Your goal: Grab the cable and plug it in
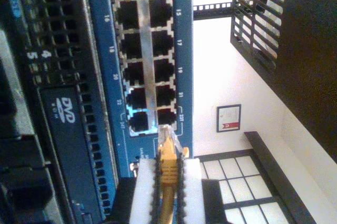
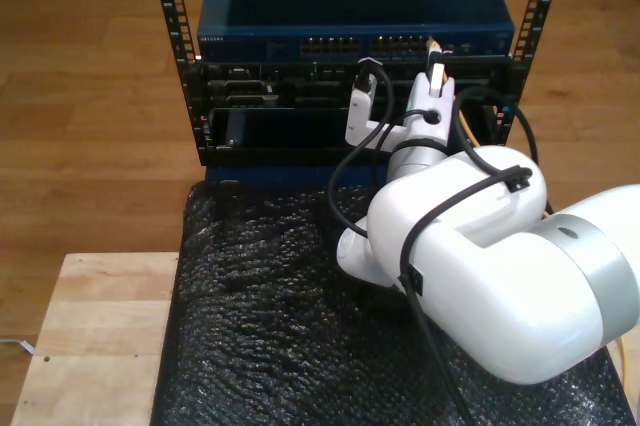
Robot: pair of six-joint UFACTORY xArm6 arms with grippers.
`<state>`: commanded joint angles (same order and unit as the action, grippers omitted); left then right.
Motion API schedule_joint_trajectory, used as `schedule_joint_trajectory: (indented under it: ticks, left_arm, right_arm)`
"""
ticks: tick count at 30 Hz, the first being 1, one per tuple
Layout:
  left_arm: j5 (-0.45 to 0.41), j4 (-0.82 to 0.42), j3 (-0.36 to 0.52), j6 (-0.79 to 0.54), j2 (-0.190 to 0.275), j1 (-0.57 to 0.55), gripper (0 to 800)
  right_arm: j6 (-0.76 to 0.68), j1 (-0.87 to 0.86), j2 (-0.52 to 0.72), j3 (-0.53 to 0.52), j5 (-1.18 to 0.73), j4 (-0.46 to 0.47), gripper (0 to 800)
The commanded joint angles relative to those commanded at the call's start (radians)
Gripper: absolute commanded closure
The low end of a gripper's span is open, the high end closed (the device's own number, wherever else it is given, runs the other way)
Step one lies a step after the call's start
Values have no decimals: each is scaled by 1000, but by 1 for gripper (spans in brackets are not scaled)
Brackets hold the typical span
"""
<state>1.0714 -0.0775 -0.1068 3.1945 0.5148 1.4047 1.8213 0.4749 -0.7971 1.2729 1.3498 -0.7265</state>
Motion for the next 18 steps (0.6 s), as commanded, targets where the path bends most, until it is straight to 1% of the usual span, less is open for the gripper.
schedule_joint_trajectory:
  ticks: [18]
  left_arm:
    - [0,0,0,0,0,0,0]
  right_arm:
    - [18,6,2,6,-2,2,800]
